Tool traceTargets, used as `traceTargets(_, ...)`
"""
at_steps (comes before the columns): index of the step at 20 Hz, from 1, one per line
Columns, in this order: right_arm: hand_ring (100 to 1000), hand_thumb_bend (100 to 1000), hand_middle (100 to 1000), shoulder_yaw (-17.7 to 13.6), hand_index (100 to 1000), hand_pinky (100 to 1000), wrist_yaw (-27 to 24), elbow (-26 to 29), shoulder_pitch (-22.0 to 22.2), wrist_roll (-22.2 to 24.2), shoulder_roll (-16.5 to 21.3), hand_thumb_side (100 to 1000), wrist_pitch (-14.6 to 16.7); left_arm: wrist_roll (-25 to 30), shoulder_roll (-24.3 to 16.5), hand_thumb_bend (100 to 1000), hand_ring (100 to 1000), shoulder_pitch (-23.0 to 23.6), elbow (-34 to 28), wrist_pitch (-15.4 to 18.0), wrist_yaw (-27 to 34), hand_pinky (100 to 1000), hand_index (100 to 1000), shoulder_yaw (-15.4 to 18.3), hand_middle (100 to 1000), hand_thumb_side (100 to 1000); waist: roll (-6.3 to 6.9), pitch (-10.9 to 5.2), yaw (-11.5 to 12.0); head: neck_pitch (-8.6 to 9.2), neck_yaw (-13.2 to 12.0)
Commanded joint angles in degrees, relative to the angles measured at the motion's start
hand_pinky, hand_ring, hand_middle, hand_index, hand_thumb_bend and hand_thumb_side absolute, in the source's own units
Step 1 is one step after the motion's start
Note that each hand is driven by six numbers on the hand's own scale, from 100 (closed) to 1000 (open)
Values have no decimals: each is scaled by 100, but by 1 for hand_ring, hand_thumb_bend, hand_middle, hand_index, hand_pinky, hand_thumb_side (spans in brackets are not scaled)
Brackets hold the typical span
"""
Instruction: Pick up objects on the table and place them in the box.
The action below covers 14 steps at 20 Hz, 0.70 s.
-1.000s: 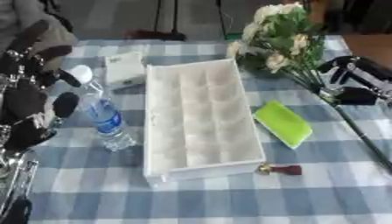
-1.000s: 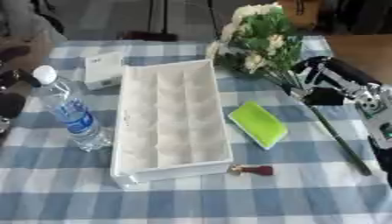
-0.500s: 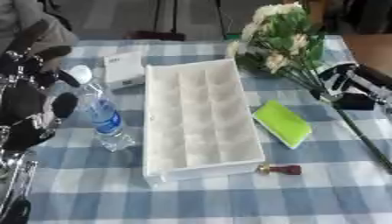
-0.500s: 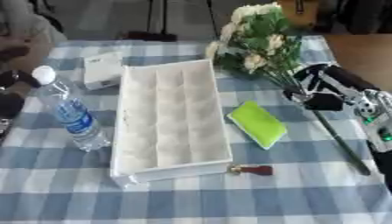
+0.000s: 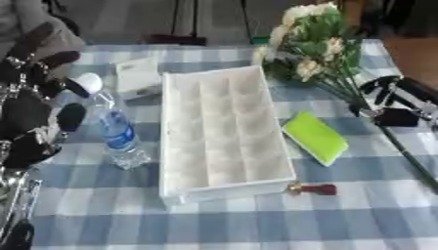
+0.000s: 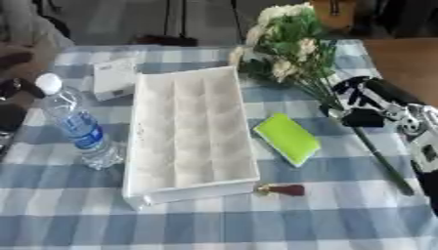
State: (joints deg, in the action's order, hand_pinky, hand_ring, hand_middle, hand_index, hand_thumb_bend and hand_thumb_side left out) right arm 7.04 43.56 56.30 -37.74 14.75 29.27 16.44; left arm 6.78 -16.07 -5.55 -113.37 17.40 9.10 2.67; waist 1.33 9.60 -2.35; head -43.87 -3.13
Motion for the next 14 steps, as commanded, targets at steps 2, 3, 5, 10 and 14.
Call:
traceTargets(2,630,401,747,-71,853,587,116,-29,-71,-43,76,700,-9,18,-66,670,803,-48,-122,9,28,481,937,5,947,329,-3,-100,4,-25,11)
traceTargets(3,627,402,748,-72,855,581,138,-45,-71,-49,72,701,-12,19,-66,670,803,-48,-122,8,29,481,936,5,947,330,-3,-99,3,-25,13)
traceTargets(5,625,400,749,-73,856,575,177,-69,-67,-68,70,707,-15,22,-66,670,803,-49,-122,6,30,481,936,4,947,329,-3,-99,1,-25,14)
traceTargets(10,624,393,749,-83,857,569,220,-88,-42,-96,96,719,-45,25,-67,670,803,-52,-122,6,30,481,936,4,947,329,-2,-97,-1,-25,18)
traceTargets(14,618,369,743,-125,855,561,176,-114,-22,-98,119,717,-119,24,-69,669,804,-51,-122,7,28,481,937,6,948,329,0,-95,0,-25,19)
